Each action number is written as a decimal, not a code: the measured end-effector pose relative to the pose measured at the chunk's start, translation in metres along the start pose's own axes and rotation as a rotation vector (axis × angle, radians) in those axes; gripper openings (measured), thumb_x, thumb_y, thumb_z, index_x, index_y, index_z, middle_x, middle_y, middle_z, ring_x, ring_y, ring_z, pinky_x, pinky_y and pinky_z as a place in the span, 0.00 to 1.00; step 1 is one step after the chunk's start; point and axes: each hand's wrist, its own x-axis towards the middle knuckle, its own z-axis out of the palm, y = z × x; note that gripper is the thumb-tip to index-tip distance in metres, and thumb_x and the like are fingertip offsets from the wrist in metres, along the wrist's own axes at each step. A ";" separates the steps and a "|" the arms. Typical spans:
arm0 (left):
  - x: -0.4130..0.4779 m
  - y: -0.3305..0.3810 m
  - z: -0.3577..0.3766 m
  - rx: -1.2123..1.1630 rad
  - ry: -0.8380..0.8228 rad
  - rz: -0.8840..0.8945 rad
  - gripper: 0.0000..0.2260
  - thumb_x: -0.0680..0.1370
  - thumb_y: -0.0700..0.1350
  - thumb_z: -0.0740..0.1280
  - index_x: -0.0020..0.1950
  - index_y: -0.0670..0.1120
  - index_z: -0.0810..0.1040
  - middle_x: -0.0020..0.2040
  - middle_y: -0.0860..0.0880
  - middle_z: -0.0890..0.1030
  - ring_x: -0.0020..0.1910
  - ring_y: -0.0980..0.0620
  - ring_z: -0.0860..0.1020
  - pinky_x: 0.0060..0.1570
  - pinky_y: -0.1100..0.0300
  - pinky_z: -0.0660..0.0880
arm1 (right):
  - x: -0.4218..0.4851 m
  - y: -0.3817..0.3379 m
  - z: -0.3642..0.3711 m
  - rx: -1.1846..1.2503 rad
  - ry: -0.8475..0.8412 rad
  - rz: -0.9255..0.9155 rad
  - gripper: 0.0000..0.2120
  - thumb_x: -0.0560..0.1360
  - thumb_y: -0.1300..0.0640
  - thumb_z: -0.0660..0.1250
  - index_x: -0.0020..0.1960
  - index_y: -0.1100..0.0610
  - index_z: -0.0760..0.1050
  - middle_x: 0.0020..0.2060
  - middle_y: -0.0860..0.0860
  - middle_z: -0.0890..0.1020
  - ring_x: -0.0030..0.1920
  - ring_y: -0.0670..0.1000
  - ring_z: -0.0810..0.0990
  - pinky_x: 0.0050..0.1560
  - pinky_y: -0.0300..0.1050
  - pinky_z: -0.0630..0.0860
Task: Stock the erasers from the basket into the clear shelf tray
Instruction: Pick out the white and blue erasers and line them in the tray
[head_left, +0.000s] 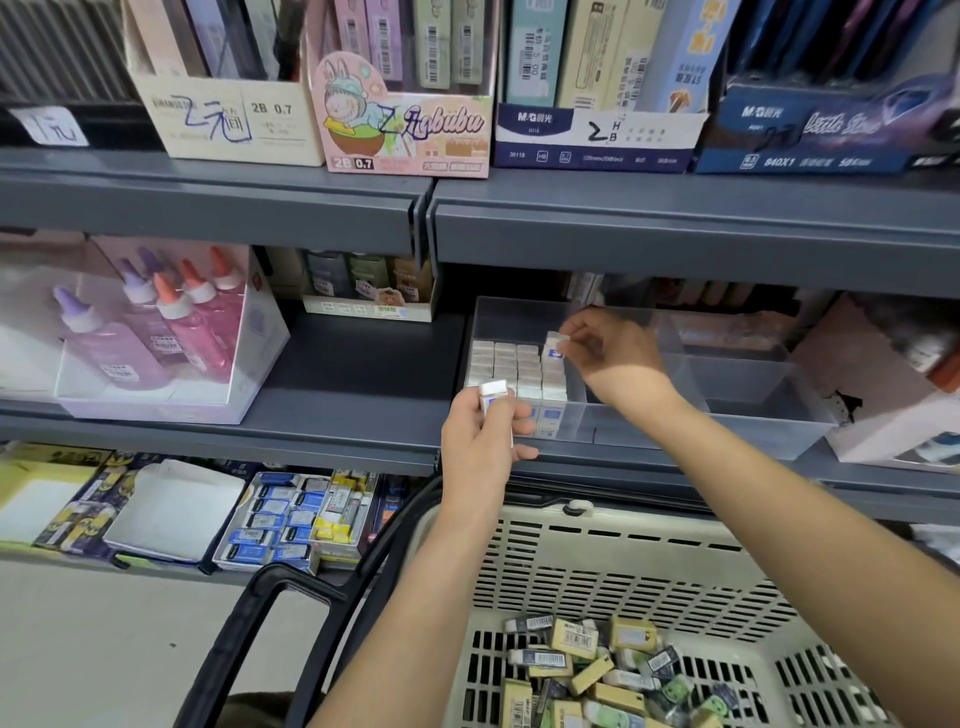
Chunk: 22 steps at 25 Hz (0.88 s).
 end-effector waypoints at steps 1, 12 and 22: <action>0.000 0.000 0.000 0.001 0.000 -0.001 0.04 0.78 0.40 0.62 0.46 0.46 0.75 0.41 0.48 0.81 0.40 0.55 0.80 0.31 0.63 0.76 | 0.000 0.001 0.002 -0.005 0.011 -0.001 0.03 0.73 0.56 0.68 0.44 0.48 0.75 0.41 0.44 0.77 0.49 0.50 0.77 0.53 0.44 0.71; -0.001 -0.001 0.000 0.033 -0.053 -0.020 0.08 0.77 0.38 0.60 0.44 0.46 0.78 0.42 0.47 0.80 0.36 0.56 0.79 0.35 0.60 0.77 | -0.005 -0.002 -0.003 -0.277 -0.094 -0.031 0.09 0.77 0.54 0.62 0.52 0.47 0.80 0.53 0.48 0.82 0.60 0.53 0.71 0.58 0.46 0.58; -0.011 -0.002 0.005 0.091 -0.267 0.059 0.05 0.77 0.41 0.66 0.53 0.47 0.77 0.41 0.51 0.84 0.38 0.58 0.81 0.35 0.65 0.77 | -0.061 -0.024 -0.045 0.390 -0.386 -0.121 0.06 0.75 0.60 0.66 0.51 0.51 0.77 0.39 0.49 0.82 0.39 0.46 0.81 0.46 0.39 0.78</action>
